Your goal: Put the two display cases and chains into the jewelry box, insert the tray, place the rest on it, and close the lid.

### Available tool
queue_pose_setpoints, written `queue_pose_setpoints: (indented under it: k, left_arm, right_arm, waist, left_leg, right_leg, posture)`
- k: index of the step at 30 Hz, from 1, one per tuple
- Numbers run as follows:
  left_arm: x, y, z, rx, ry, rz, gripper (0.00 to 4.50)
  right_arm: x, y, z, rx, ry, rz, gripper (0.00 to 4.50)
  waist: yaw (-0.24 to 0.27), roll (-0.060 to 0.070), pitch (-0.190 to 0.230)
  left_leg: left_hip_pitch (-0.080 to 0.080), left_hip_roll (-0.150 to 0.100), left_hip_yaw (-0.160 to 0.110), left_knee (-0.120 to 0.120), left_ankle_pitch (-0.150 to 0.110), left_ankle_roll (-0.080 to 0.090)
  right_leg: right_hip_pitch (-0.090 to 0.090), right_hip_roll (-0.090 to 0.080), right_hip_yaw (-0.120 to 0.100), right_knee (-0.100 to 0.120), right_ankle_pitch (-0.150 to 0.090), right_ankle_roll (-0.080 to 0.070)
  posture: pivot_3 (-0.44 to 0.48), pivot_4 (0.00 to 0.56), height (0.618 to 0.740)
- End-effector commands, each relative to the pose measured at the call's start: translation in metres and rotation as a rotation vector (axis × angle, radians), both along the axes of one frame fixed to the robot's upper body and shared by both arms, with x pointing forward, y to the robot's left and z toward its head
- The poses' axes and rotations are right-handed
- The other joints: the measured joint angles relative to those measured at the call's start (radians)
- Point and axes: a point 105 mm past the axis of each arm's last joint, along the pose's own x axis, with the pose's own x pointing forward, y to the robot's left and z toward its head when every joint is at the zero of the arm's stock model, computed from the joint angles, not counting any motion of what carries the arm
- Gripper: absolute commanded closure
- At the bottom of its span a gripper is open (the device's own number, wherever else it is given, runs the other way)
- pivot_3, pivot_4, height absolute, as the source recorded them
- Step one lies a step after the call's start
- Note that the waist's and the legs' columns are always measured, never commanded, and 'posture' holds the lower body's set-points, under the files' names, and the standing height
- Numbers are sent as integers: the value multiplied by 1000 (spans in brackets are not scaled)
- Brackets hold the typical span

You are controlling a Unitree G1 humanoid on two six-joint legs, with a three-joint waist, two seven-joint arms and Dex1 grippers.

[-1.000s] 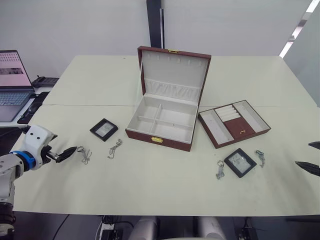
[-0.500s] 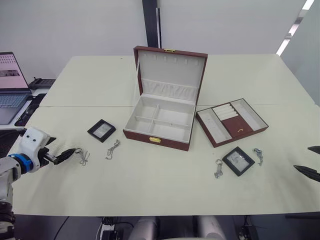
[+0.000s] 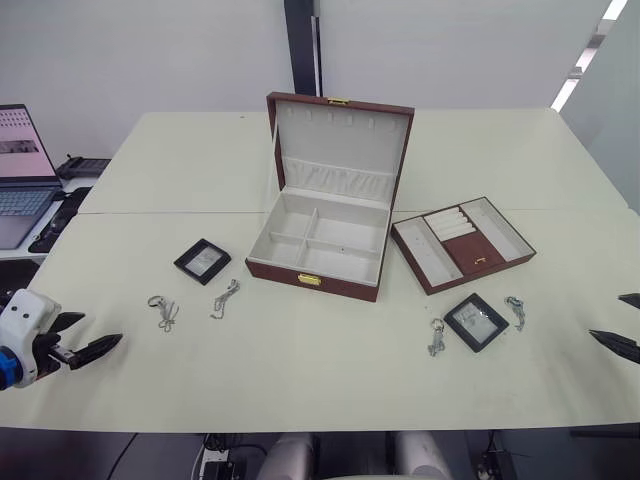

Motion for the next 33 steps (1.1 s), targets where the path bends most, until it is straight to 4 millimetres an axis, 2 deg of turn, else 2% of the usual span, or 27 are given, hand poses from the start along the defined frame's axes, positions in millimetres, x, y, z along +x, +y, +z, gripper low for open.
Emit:
queue_pose_setpoints:
  k: [1, 13, 20, 23, 28, 29, 31, 33]
  left_arm:
    - [2, 3, 18, 18, -47, -17, 0]
    - [5, 10, 19, -6, -79, 58, 0]
    - [26, 8, 43, -102, -140, 110, 0]
    - [39, -6, 54, -119, -147, 60, 0]
    - [65, -43, 77, -163, -211, -62, 0]
    - [67, -54, 80, -179, -205, -104, 392]
    - [73, -77, 80, -187, -181, -184, 851]
    - [78, -93, 81, -164, -177, -238, 1560]
  right_arm:
    - [1, 1, 17, -30, -34, 17, 15]
    - [-1, -5, 14, -77, -70, -30, 15]
    - [7, -12, 31, -30, -154, -192, 15]
    - [16, -3, 43, -1, -193, -210, 15]
    - [31, 33, 58, 5, -242, -106, 15]
    - [36, 40, 60, 1, -252, -90, 380]
    - [44, 59, 61, 15, -252, -50, 852]
    - [50, 75, 60, 21, -245, -11, 1635]
  waist:
    - [0, 0, 0]
    - [0, 0, 0]
    - [0, 0, 0]
    - [0, 0, 0]
    - [0, 0, 0]
    - [0, 0, 0]
    - [-1, 0, 0]
    - [-1, 0, 0]
  left_leg:
    - [0, 0, 0, 0, 0, 0]
    - [0, 0, 0, 0, 0, 0]
    - [0, 0, 0, 0, 0, 0]
    - [0, 0, 0, 0, 0, 0]
    - [0, 1, 0, 0, 1, -2]
    - [0, 1, 0, 0, 2, -3]
    - [0, 0, 0, 1, 2, -3]
    - [0, 1, 0, 1, 2, -4]
  right_leg:
    - [0, 0, 0, 0, 0, 0]
    - [0, 0, 0, 0, 0, 0]
    - [0, 0, 0, 1, 0, 0]
    - [0, 0, 0, 1, 0, 0]
    - [0, 0, 0, 1, 0, 0]
    - [0, 0, 0, 1, 0, 0]
    - [0, 0, 0, 1, 0, 0]
    - [0, 0, 1, 1, 0, 0]
  posture:
    - [0, 150, 740]
    - [0, 150, 740]
    - [0, 150, 740]
    - [0, 150, 740]
    - [0, 150, 740]
    - [0, 150, 740]
    - [0, 150, 740]
    - [0, 150, 740]
